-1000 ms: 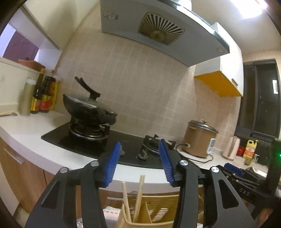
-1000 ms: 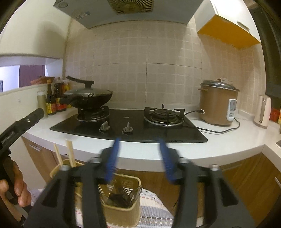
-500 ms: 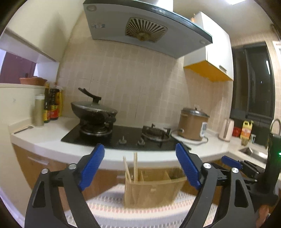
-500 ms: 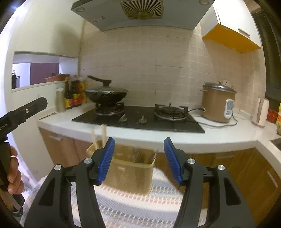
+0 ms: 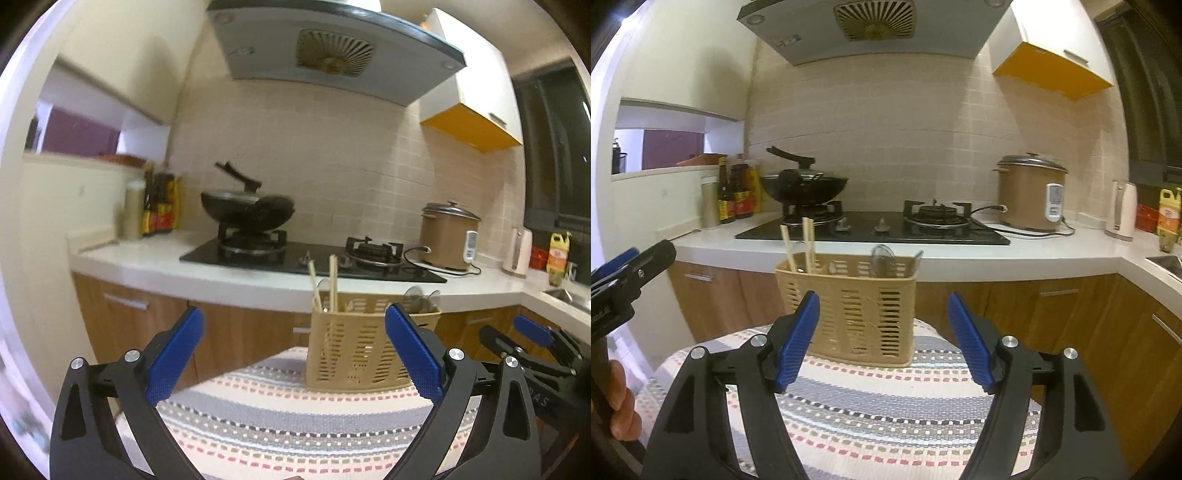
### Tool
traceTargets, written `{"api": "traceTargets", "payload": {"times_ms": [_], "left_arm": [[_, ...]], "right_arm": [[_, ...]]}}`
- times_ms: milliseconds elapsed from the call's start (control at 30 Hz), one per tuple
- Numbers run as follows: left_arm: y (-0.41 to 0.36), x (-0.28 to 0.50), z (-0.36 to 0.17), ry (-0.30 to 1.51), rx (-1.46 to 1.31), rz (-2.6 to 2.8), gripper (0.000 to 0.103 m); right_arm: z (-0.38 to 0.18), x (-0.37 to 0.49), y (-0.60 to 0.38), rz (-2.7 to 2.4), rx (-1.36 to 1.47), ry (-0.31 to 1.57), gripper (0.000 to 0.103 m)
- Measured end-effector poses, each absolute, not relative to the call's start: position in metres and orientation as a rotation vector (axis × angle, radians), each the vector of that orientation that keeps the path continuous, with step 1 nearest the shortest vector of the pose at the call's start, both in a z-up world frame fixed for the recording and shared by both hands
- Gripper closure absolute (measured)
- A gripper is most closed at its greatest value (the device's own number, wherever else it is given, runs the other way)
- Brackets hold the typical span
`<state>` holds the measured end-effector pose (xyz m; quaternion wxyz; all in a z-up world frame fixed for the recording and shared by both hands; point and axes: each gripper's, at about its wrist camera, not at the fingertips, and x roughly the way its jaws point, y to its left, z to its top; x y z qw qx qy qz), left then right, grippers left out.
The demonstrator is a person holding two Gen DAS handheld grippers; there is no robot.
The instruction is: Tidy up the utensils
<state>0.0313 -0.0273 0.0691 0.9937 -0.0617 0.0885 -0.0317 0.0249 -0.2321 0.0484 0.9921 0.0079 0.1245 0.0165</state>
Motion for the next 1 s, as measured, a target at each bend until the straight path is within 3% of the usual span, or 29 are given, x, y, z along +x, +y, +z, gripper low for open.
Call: {"api": "traceTargets", "payload": {"times_ms": [700,1000], "left_arm": [[-0.060,0.039,0.037,0.166,0.065,-0.021,0.008],[-0.043,0.047,0.035,0.211,0.001,0.007,0.008]], "right_arm": [[0.030,0.024,-0.238,0.003,0.014,0.224,0.026],[0.024,0.028,-0.235,-0.014,-0.004,0.253,0.026]]}}
